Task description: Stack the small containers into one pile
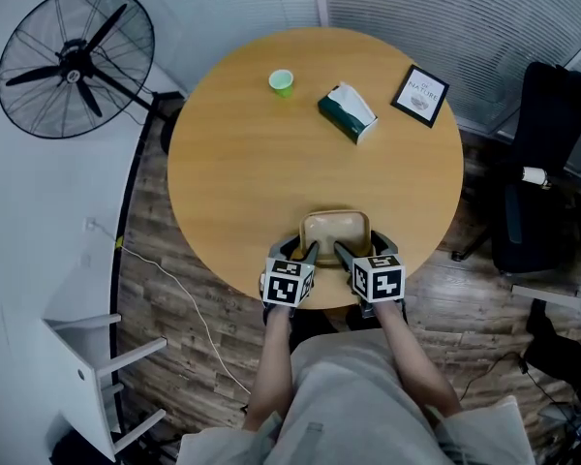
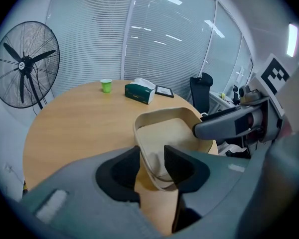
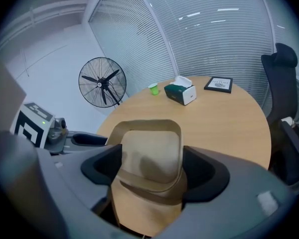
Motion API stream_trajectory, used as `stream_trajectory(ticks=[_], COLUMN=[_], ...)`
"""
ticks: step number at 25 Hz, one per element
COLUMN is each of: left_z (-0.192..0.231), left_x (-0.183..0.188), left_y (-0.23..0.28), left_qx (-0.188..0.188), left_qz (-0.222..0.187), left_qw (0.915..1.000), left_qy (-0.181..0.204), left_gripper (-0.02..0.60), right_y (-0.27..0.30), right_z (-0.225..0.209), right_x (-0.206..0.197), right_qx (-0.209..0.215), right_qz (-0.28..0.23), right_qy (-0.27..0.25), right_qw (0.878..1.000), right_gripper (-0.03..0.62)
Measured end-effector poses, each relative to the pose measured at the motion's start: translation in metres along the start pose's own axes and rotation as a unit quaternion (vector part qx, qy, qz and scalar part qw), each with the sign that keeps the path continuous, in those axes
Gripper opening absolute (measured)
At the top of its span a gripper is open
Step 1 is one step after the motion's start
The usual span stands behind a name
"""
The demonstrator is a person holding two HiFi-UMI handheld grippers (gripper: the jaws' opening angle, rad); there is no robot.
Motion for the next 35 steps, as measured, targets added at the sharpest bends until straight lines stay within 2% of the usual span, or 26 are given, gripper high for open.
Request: stream_trajectory(ticks=[11,15,22,35], left_z=[-0.018,-0.027,-0.036,-0.039], left_x=[-0.003,-0.008,-0.016,-0.020], left_y=[0.008,0.010,0.014,0.013], left_qx=[0.018,0.010,0.018,0.015], left_qz=[0.021,0.026,0.034,0.031], left_qw=[0.9995,0.9996,0.9993,0.9991], left_qy=[0.011,0.004,0.001,-0.024], left_gripper=[0.158,0.158,0.158,0.158], right_y=[-0.006,-0.010,-0.010,-0.012], right_z=[-0.017,-0.024,-0.030,-0.036], right_x=[-0.021,-0.023,-0.030,-0.036], right_qx=[0.032,0.045,0.059,0.064], right_qz=[0.029,0.037,0.051,0.068], right_qy=[-0.017,-0.012,-0.012,-0.010], right_qw=[0.999,0.998,0.997,0.996], right_gripper=[0.364,0.364,0.364,0.367])
Point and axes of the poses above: the fingertips, and each gripper's own axes: y forward along the fingers, z to its left, x out of its top, the point moved 6 cm from there along -y, backward along the fingers, and after that the axes turned 14 degrees about z, right-handed, at the moved point
